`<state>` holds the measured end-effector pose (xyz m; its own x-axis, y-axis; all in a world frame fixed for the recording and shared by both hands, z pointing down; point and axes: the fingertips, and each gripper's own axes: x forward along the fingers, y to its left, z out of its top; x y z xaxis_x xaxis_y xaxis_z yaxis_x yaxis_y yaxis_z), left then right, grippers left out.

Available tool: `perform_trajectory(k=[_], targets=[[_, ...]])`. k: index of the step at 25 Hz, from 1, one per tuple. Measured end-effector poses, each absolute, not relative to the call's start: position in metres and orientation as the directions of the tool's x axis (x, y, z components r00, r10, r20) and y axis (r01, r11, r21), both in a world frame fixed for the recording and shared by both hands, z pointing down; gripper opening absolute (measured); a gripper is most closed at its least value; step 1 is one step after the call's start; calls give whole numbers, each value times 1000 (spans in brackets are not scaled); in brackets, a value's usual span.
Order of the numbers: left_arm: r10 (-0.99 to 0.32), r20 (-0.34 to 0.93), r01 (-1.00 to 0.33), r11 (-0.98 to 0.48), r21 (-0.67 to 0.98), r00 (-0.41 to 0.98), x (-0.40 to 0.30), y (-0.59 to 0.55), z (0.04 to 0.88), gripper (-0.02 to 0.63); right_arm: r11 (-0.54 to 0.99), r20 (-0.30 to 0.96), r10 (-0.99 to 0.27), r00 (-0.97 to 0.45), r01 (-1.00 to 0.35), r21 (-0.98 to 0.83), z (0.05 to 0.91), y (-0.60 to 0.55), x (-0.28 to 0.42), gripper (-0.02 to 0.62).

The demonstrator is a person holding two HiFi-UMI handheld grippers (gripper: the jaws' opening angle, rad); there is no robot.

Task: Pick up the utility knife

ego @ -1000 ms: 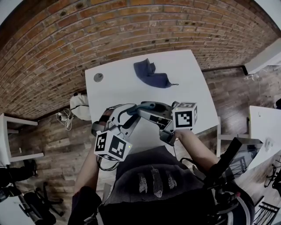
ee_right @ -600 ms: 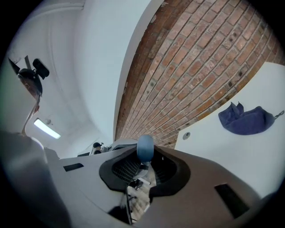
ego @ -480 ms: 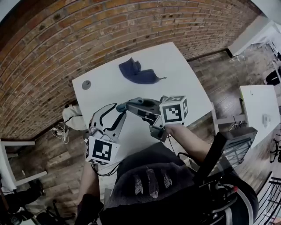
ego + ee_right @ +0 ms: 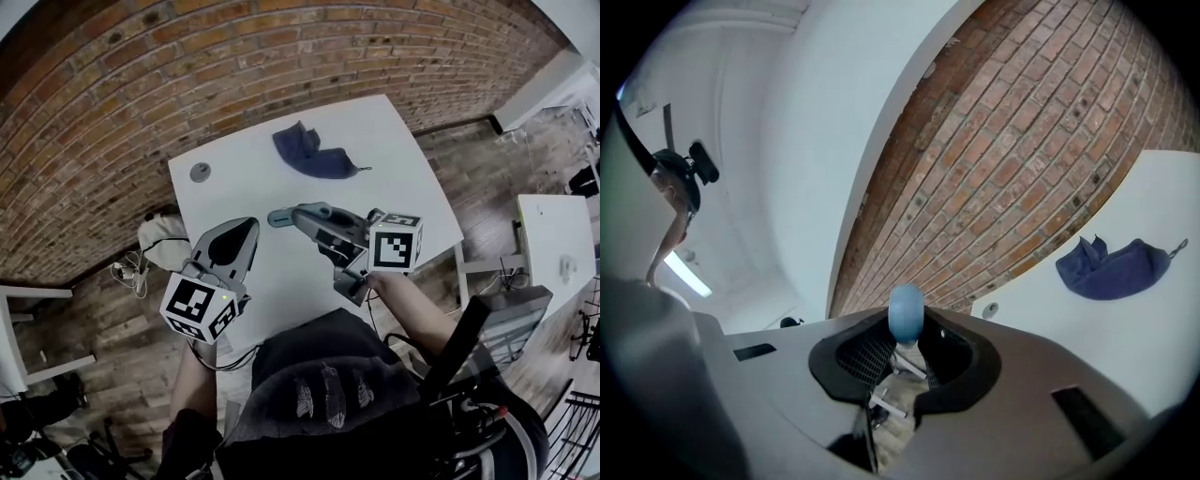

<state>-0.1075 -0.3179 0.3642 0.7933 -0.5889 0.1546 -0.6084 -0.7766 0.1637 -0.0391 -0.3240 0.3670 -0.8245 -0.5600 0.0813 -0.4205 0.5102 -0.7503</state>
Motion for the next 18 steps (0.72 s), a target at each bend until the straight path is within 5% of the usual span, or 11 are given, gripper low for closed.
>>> perform_trajectory(k=[7, 18], targets=[[-557, 92, -557, -776, 296, 825, -100, -318, 355, -3, 501, 9, -594, -804, -379, -778, 351, -323, -20, 71], [-609, 205, -642, -739, 203, 766, -49, -291, 360, -3, 602, 50, -543, -838, -431, -672, 362, -289, 27, 71]])
